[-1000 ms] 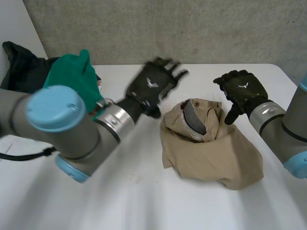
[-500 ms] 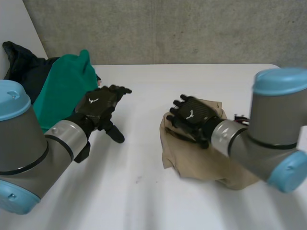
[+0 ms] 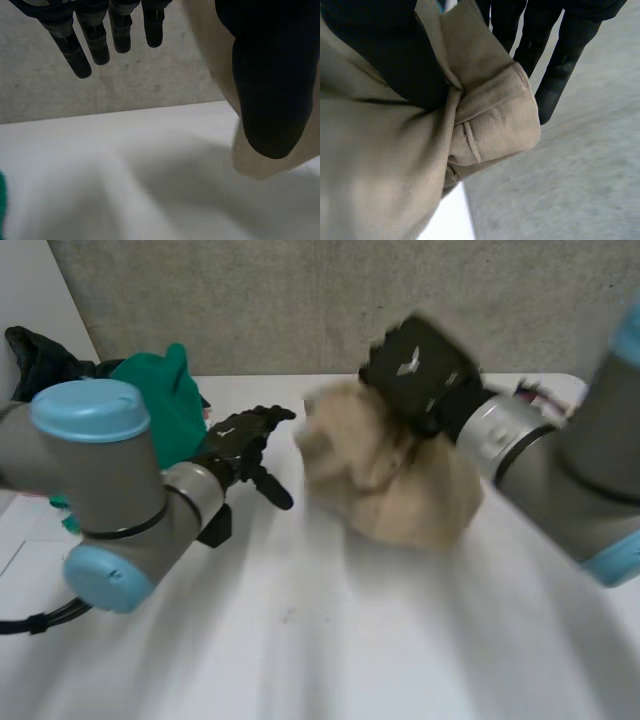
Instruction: Fold the laundry.
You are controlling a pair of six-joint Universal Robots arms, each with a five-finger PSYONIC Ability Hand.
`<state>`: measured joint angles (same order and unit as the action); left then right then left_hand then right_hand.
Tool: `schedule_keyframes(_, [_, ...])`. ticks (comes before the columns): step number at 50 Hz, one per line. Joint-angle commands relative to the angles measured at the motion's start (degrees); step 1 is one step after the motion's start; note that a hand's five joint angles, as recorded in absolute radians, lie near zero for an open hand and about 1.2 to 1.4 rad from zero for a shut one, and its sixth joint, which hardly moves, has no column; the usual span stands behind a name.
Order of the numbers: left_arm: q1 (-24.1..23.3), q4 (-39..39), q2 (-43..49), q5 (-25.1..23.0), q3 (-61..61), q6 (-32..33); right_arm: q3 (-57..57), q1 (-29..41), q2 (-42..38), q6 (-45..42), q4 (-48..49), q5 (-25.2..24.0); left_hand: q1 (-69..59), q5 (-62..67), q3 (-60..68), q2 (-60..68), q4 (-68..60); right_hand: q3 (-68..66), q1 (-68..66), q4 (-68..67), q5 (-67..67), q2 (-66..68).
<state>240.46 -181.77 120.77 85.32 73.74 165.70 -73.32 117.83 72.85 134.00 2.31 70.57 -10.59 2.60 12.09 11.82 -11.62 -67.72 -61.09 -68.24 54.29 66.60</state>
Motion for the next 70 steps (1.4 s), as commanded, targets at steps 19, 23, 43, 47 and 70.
schedule_keyframes(19, [-0.2, 4.8, 3.7, -5.9, -4.9, -18.5, -9.0, -5.6, -3.2, 6.4, -3.1, -2.5, -69.4, 67.4, 67.9, 68.2, -68.4, -12.3, -18.9, -11.8, 15.7, 13.4])
schedule_keyframes(23, [1.8, 3.8, 2.9, -4.0, -7.1, -12.0, -6.1, -5.9, -6.2, 9.1, -2.7, -2.6, -69.4, 67.4, 67.9, 68.2, -68.4, -12.3, -18.9, -11.8, 15.7, 13.4])
schedule_keyframes(43, [4.7, 10.6, 3.5, -6.8, -27.3, 6.9, -1.1, -8.3, -3.2, 27.0, 11.0, -1.4, -69.4, 67.4, 67.9, 68.2, -68.4, -12.3, -18.9, -11.8, 15.7, 13.4])
schedule_keyframes(47, [4.1, 9.7, 5.0, -9.3, -19.3, 10.1, -6.8, -7.4, -5.7, 23.0, 3.9, -5.5, -69.4, 67.4, 67.9, 68.2, -68.4, -12.3, -18.9, -11.8, 15.7, 13.4])
schedule_keyframes(70, [4.1, 3.4, -12.7, -7.8, 6.3, 20.6, -6.4, -8.4, -1.7, 13.7, -14.1, 1.2, -3.5, 1.5, 2.0, 2.3, -2.5, 48.3, 41.7, 48.8, -44.9, -47.2])
